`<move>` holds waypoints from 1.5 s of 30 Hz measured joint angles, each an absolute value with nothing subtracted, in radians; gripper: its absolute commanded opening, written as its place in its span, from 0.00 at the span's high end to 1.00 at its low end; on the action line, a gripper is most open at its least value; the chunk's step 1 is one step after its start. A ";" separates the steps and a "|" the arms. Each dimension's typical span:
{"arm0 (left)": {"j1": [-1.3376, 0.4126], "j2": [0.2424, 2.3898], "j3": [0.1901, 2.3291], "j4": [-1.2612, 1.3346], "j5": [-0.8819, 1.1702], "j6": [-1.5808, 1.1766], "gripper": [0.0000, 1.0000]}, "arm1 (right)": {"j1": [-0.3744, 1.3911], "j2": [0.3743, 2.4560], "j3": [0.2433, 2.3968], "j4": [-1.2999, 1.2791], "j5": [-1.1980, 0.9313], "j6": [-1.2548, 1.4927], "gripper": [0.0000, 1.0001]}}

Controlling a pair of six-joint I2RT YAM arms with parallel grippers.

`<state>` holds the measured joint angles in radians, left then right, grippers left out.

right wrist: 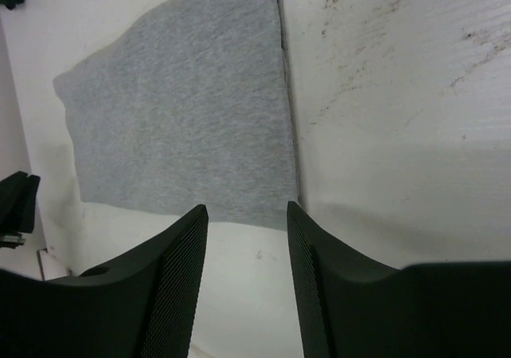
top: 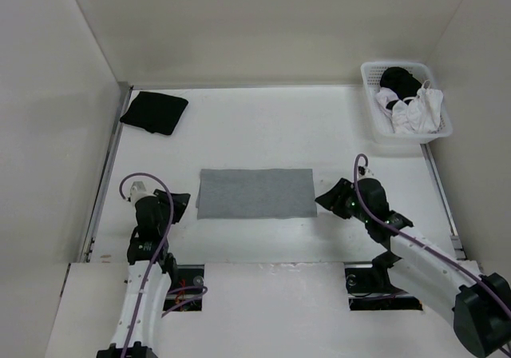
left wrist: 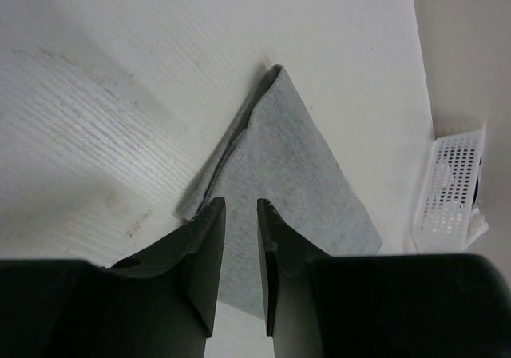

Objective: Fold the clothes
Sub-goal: Fold the tank top

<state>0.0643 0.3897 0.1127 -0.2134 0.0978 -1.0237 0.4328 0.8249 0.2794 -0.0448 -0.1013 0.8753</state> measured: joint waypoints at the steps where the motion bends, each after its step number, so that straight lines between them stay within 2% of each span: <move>1: 0.067 0.400 0.123 -0.210 0.097 -1.023 0.79 | 0.431 0.828 0.279 -0.042 -0.101 0.870 0.48; 5: 0.037 0.466 0.164 -0.133 0.091 -1.026 0.79 | 0.421 0.956 0.303 0.001 -0.111 0.846 0.49; 12: -0.118 0.599 0.178 0.009 0.059 -1.040 0.79 | 0.392 1.261 0.368 0.170 -0.179 0.842 0.53; 14: -0.148 0.613 0.178 0.032 0.044 -1.042 0.79 | 0.390 1.325 0.384 0.233 -0.207 0.854 0.59; 19: -0.196 0.644 0.180 0.104 0.009 -1.045 0.79 | 0.378 1.482 0.401 0.403 -0.279 0.924 0.89; 22: -0.217 0.673 0.185 0.140 0.001 -1.047 0.79 | 0.357 1.496 0.375 0.474 -0.281 0.970 0.95; 25: -0.241 0.693 0.188 0.169 -0.001 -1.049 0.79 | 0.333 1.434 0.339 0.471 -0.254 0.987 0.97; 29: -0.264 0.708 0.192 0.200 -0.002 -1.055 0.79 | 0.319 1.242 0.338 0.356 -0.188 0.955 0.97; 34: -0.307 0.723 0.192 0.234 -0.007 -1.068 0.79 | 0.382 1.058 0.475 0.112 -0.052 0.853 0.96; 39: -0.329 0.725 0.192 0.249 -0.007 -1.080 0.78 | 0.589 1.096 0.712 -0.062 0.090 0.751 0.96; 45: -0.328 0.668 0.192 0.249 -0.007 -1.091 0.78 | 0.837 1.337 0.950 -0.183 0.222 0.690 0.95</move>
